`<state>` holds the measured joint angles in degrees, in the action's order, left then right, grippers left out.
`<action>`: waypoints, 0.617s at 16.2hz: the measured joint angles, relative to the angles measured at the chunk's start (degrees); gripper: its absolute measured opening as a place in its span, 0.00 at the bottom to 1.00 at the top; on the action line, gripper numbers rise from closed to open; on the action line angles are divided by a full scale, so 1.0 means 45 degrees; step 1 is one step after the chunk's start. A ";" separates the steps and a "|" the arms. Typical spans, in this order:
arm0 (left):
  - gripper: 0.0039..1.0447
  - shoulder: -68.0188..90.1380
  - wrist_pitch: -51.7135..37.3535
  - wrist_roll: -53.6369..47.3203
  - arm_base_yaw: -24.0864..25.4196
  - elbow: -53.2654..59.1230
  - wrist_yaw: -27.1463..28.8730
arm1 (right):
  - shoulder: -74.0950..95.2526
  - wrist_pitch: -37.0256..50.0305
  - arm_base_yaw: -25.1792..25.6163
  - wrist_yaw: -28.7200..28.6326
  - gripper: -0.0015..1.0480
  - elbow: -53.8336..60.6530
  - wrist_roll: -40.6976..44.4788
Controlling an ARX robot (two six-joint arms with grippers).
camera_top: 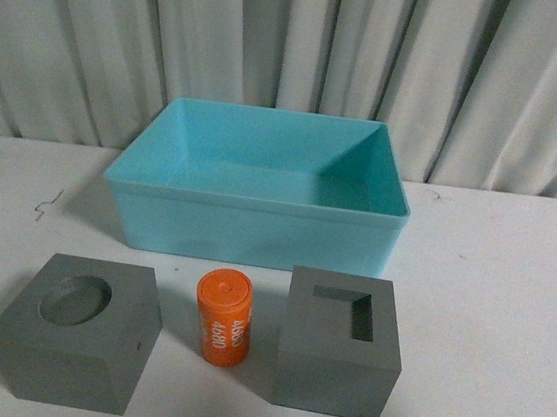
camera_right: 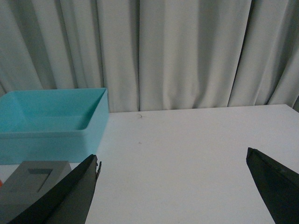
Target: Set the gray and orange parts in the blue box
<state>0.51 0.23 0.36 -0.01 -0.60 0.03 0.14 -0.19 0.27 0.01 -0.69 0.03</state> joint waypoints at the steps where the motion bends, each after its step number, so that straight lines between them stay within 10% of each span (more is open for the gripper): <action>1: 0.94 0.0000 -0.0005 -0.0005 0.0000 0.0000 0.0000 | 0.0000 0.0000 0.0000 0.0000 0.94 0.0000 0.0005; 10: 0.94 0.0000 -0.0005 -0.0005 0.0000 0.0000 0.0000 | 0.0000 0.0000 0.0000 0.0000 0.94 0.0000 0.0005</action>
<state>0.51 0.21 0.34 -0.01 -0.60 0.03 0.14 -0.19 0.27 0.01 -0.69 0.05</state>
